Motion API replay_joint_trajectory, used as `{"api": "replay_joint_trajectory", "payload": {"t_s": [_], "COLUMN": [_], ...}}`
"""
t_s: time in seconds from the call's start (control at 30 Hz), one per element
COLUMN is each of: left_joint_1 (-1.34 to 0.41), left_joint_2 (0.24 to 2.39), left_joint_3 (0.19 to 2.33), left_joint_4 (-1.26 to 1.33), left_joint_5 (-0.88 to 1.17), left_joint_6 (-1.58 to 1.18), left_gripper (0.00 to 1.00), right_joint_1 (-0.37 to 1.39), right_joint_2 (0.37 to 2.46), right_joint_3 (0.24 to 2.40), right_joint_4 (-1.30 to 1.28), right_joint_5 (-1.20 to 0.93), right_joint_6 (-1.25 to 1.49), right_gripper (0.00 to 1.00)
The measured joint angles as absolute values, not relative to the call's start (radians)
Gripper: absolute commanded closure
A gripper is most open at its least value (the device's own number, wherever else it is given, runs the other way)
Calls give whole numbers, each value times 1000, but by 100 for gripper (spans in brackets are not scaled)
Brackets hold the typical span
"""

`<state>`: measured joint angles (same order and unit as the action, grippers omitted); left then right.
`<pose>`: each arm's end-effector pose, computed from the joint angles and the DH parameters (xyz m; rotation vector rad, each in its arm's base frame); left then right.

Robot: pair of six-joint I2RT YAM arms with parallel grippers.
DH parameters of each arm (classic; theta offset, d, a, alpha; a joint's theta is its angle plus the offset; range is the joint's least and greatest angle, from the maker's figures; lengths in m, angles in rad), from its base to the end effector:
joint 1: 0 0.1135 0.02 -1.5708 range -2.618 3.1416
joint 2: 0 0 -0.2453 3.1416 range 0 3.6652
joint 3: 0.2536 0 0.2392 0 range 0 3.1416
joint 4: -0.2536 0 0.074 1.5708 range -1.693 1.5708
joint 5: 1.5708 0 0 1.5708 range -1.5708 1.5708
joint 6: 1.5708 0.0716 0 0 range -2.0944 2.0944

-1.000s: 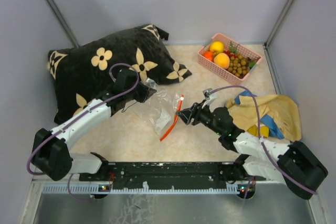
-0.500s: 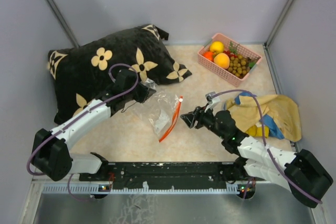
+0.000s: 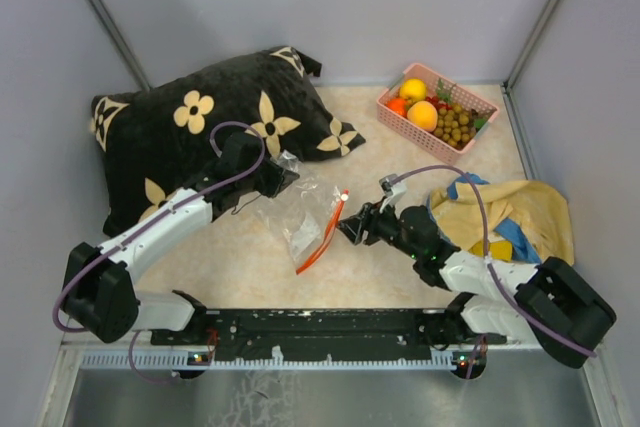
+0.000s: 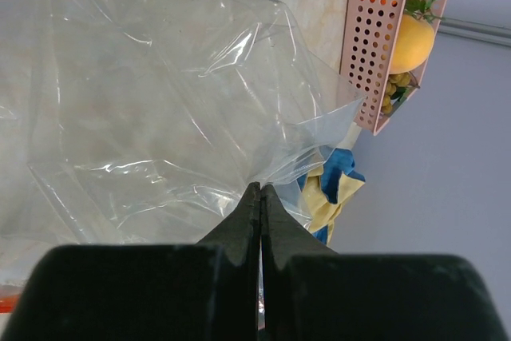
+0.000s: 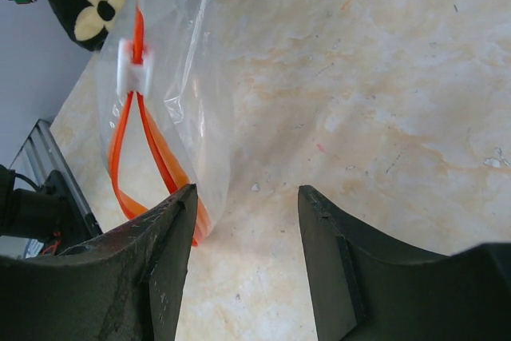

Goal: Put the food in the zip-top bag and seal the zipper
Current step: Open the zipper of the food storage bag at the center of the board.

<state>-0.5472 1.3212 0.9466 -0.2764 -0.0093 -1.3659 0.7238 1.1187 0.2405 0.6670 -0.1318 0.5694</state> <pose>0.2674 -0.1621 0.2341 -0.9716 2.2254 -0.9764 0.1801 0.1717 0.1639 -0.2478 1.8883 1.0264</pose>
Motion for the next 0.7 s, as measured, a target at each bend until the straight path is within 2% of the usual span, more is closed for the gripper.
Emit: {"api": "replay_joint_trajectory", "payload": {"t_s": [0.7], "left_joint_1": [-547], "left_joint_2": [1326], "left_joint_3": [947], "left_joint_4": [-277], "left_joint_5": [-10], "left_joint_6": [-1366], "left_gripper": [100], "right_joint_1": [727], "right_joint_2": [1029], "right_joint_3": [228], "right_joint_4": [612], "right_joint_5": [-154], "right_joint_6": [575], "right_gripper": [46]}}
